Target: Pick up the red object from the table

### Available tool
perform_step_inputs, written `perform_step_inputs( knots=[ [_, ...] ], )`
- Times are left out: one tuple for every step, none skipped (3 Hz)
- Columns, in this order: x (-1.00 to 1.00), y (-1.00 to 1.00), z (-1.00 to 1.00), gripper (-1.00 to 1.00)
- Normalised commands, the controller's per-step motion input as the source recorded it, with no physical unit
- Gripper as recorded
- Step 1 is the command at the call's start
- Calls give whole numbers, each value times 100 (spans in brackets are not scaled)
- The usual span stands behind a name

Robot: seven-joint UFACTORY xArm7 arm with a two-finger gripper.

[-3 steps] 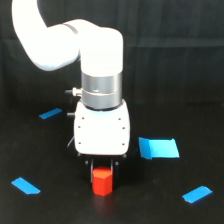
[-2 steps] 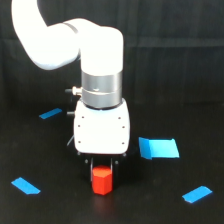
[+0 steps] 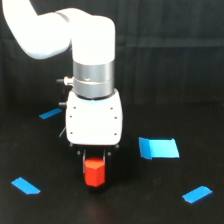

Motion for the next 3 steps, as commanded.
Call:
perform_step_inputs(
  knots=[
    [-34, 20, 92, -100],
    [-14, 20, 98, -100],
    [-7, 27, 96, -98]
  ],
)
